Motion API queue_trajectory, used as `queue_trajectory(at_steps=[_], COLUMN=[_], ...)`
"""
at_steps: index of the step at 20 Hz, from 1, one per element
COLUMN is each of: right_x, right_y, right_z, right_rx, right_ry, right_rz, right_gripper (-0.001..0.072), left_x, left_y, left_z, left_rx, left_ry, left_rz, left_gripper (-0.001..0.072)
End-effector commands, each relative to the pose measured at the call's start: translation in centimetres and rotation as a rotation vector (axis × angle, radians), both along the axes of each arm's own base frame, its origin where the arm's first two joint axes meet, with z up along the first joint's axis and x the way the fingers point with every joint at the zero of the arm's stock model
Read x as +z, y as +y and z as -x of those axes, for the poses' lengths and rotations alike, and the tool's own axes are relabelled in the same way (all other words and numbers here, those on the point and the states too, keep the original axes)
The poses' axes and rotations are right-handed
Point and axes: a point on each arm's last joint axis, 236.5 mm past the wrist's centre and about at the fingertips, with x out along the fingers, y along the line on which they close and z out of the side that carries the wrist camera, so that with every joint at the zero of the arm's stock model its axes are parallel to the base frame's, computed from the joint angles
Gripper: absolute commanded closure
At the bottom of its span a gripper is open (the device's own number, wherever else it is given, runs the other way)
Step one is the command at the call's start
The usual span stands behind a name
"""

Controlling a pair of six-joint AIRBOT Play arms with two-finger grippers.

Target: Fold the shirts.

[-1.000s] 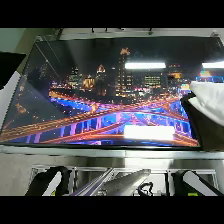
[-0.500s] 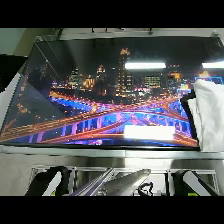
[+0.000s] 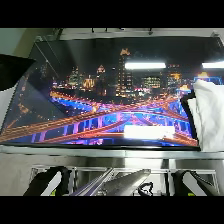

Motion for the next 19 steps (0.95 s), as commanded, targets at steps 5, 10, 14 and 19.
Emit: queue_trajectory(at_steps=[5, 10, 14, 19], right_x=[-1.4, -3.8, -4.2, -4.2], right_y=[21.6, 26.8, 28.3, 28.3], right_z=[0.9, 2.4, 4.2, 4.2], right_rx=[0.627, 0.759, 0.796, 0.796], right_ry=[-0.255, -0.289, -0.234, -0.234], right_rz=[0.167, 0.185, 0.093, 0.093], right_gripper=[0.0693, 0.0693, 0.0693, 0.0693], left_x=[-12.3, -17.5, -18.0, -18.4], left_y=[0.2, 0.1, 0.0, 0.0], left_z=[0.6, 4.0, 5.2, 5.3], left_rx=[0.043, 0.062, 0.064, 0.071], left_ry=[0.273, 0.306, 0.287, 0.282], left_rz=[0.062, 0.062, 0.062, 0.067], left_gripper=[0.0694, 0.0694, 0.0694, 0.0694])
